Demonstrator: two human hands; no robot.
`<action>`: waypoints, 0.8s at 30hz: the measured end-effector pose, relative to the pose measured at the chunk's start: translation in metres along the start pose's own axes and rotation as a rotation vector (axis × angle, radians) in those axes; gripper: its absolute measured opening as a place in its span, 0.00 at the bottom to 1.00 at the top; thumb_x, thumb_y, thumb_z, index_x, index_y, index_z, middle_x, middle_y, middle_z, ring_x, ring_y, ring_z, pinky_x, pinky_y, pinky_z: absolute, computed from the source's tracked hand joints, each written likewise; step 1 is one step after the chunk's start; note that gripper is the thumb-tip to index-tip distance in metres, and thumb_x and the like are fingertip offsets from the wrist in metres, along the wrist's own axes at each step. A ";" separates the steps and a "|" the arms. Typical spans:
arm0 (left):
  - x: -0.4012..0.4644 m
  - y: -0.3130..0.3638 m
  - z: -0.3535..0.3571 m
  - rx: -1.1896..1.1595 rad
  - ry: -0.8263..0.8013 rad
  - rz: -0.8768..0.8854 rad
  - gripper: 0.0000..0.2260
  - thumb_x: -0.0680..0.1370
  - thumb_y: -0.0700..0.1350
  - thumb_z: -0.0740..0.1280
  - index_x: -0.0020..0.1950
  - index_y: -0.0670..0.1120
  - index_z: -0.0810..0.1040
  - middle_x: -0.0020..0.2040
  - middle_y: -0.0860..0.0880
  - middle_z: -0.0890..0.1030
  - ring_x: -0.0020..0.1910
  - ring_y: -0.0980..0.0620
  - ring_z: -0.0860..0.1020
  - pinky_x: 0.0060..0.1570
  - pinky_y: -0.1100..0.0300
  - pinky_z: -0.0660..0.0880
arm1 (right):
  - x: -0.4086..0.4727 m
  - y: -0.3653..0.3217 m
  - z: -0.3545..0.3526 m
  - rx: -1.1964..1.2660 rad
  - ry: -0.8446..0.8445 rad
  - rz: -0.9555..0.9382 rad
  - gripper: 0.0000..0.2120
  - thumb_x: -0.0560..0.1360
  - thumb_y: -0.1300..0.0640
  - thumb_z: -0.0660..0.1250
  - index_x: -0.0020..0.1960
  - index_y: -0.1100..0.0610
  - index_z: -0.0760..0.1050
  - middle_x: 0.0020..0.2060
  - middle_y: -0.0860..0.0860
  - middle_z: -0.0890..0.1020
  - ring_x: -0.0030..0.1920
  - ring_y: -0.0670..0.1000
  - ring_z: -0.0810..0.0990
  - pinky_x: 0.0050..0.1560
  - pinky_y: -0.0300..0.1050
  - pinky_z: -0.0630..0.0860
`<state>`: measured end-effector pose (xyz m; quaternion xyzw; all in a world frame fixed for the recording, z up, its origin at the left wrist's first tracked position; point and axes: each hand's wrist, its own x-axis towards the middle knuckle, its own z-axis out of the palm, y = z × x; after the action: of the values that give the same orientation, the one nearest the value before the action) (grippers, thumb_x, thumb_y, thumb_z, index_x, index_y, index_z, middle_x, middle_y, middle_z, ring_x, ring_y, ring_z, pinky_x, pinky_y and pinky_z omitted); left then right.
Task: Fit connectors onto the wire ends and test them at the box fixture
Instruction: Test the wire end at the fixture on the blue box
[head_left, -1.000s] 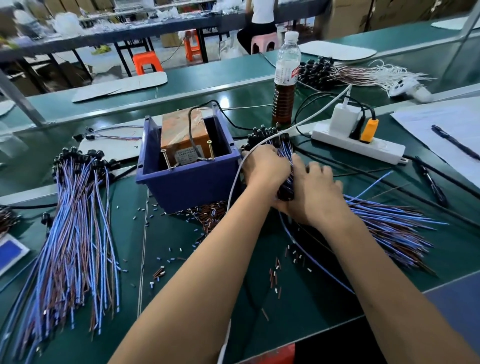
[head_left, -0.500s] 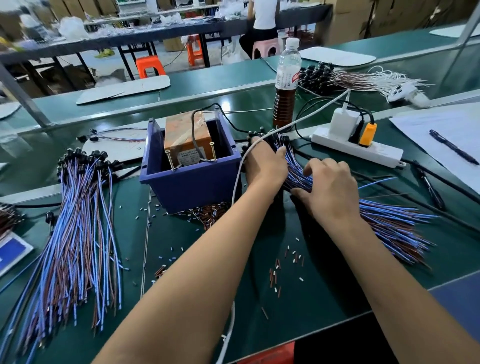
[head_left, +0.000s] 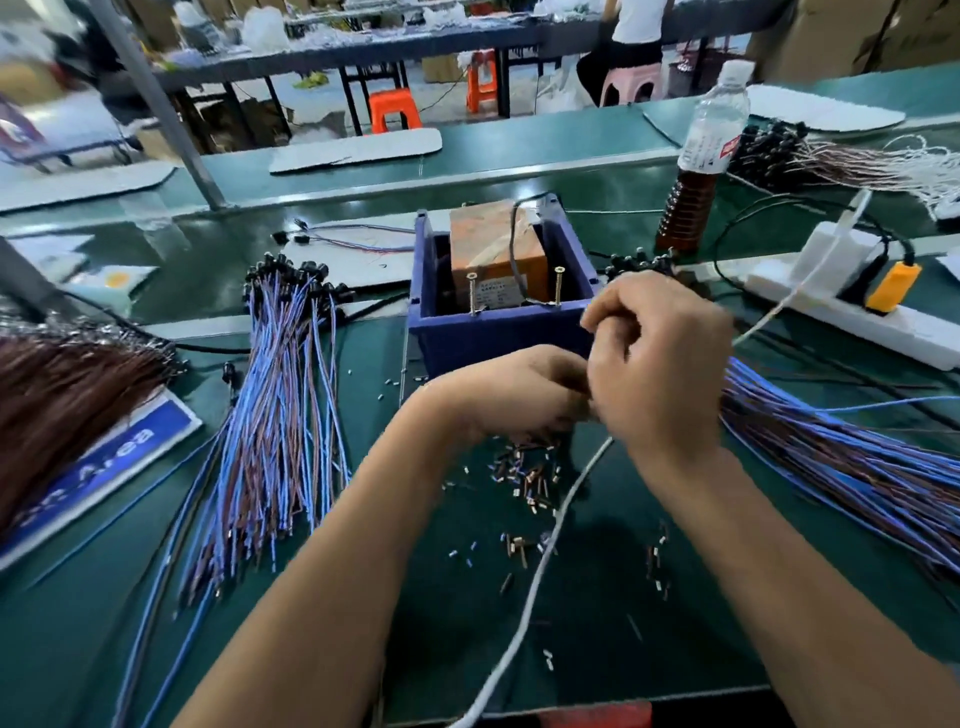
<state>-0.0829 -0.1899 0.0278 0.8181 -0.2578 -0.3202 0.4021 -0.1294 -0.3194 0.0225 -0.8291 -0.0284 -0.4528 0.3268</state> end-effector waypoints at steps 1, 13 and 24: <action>-0.017 -0.014 -0.011 0.035 0.029 -0.005 0.05 0.80 0.35 0.64 0.48 0.39 0.80 0.34 0.49 0.75 0.31 0.53 0.70 0.30 0.62 0.66 | -0.008 -0.014 0.012 0.047 -0.053 -0.014 0.12 0.68 0.71 0.61 0.37 0.60 0.80 0.34 0.53 0.82 0.36 0.56 0.80 0.39 0.54 0.77; -0.049 -0.128 -0.114 0.568 1.104 -0.574 0.10 0.79 0.44 0.64 0.58 0.42 0.79 0.56 0.38 0.81 0.57 0.35 0.80 0.48 0.52 0.71 | -0.026 -0.108 0.158 -0.055 -1.097 0.210 0.03 0.80 0.60 0.65 0.53 0.58 0.75 0.49 0.59 0.78 0.43 0.61 0.77 0.42 0.49 0.74; -0.016 -0.137 -0.142 0.622 0.980 -0.703 0.14 0.77 0.40 0.64 0.62 0.41 0.78 0.62 0.38 0.80 0.59 0.37 0.80 0.49 0.52 0.72 | -0.022 -0.101 0.198 -0.136 -1.063 0.299 0.09 0.78 0.60 0.65 0.58 0.60 0.77 0.52 0.60 0.83 0.54 0.62 0.83 0.41 0.47 0.71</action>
<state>0.0327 -0.0345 -0.0127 0.9816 0.1553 0.0649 0.0902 -0.0322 -0.1227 -0.0170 -0.9576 -0.0422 0.0785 0.2741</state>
